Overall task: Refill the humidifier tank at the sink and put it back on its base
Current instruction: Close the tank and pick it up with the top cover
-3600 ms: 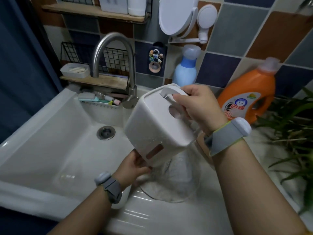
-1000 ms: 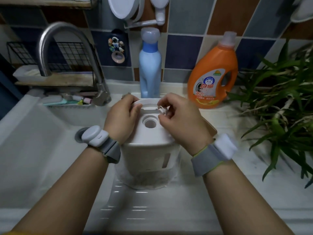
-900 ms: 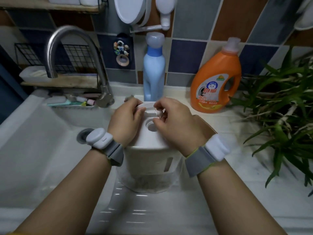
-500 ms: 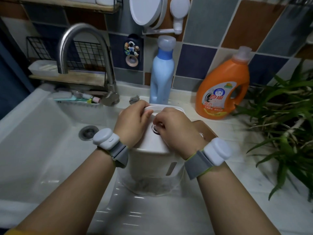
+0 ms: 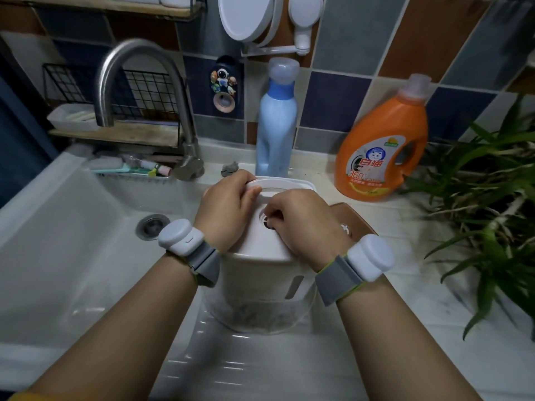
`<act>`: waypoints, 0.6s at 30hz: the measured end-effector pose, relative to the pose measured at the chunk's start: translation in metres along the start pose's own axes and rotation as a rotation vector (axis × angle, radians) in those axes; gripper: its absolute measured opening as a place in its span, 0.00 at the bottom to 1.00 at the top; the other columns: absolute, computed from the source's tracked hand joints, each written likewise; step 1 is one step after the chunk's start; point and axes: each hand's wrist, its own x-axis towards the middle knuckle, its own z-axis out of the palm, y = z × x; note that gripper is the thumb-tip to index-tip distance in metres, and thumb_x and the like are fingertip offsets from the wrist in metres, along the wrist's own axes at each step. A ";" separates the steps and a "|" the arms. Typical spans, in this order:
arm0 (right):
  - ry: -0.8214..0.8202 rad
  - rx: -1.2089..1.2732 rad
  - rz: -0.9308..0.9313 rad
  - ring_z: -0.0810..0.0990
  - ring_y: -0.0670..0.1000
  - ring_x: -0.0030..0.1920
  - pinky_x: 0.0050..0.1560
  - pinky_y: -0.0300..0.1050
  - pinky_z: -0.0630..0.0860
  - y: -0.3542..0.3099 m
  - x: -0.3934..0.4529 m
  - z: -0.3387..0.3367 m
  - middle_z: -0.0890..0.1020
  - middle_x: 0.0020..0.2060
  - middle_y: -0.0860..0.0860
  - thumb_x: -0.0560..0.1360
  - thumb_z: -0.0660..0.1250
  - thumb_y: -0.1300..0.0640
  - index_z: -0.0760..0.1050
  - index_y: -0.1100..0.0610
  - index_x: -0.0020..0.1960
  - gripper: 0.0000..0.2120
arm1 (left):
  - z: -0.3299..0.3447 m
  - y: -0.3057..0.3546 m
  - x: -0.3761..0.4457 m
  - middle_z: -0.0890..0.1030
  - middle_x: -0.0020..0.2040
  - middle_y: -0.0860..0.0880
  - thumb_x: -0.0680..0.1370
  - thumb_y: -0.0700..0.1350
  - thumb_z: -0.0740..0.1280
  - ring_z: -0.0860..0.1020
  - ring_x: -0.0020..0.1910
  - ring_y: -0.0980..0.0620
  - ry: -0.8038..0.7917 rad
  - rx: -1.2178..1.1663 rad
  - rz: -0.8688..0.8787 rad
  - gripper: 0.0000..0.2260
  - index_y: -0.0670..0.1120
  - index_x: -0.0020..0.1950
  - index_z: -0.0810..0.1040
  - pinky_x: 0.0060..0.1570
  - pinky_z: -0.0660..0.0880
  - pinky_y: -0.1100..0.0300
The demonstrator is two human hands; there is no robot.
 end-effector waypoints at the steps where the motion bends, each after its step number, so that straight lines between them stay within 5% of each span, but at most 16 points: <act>1: 0.001 -0.002 -0.003 0.79 0.55 0.52 0.51 0.45 0.72 0.000 0.000 0.001 0.85 0.48 0.52 0.74 0.65 0.57 0.83 0.51 0.51 0.09 | 0.000 0.000 0.000 0.80 0.44 0.48 0.78 0.53 0.57 0.77 0.45 0.43 0.000 0.002 0.002 0.14 0.46 0.51 0.76 0.44 0.70 0.53; 9: 0.112 0.058 -0.056 0.78 0.53 0.47 0.45 0.43 0.67 0.005 -0.008 -0.002 0.84 0.43 0.53 0.74 0.67 0.51 0.83 0.54 0.47 0.09 | -0.001 0.000 -0.001 0.81 0.44 0.48 0.78 0.53 0.57 0.77 0.46 0.43 0.004 0.005 0.017 0.14 0.46 0.51 0.76 0.46 0.73 0.50; 14: 0.582 0.304 0.071 0.77 0.49 0.38 0.40 0.42 0.74 0.036 -0.025 -0.012 0.81 0.36 0.52 0.73 0.68 0.61 0.80 0.59 0.37 0.06 | 0.001 0.001 -0.002 0.81 0.45 0.47 0.78 0.52 0.58 0.77 0.47 0.42 0.020 0.014 0.005 0.13 0.46 0.51 0.76 0.46 0.72 0.51; 16: 0.557 0.295 0.270 0.77 0.51 0.40 0.42 0.45 0.74 0.068 -0.023 -0.009 0.81 0.38 0.53 0.73 0.68 0.60 0.81 0.59 0.40 0.05 | -0.004 0.000 0.002 0.80 0.44 0.48 0.78 0.52 0.58 0.77 0.46 0.43 0.024 0.012 0.009 0.13 0.46 0.51 0.76 0.45 0.71 0.52; 18: 0.366 0.208 0.462 0.78 0.56 0.46 0.47 0.45 0.72 0.103 -0.021 0.009 0.81 0.45 0.57 0.73 0.68 0.56 0.81 0.59 0.47 0.07 | -0.007 -0.003 0.003 0.80 0.44 0.49 0.80 0.50 0.59 0.77 0.46 0.44 0.029 0.032 0.014 0.11 0.46 0.51 0.76 0.43 0.69 0.54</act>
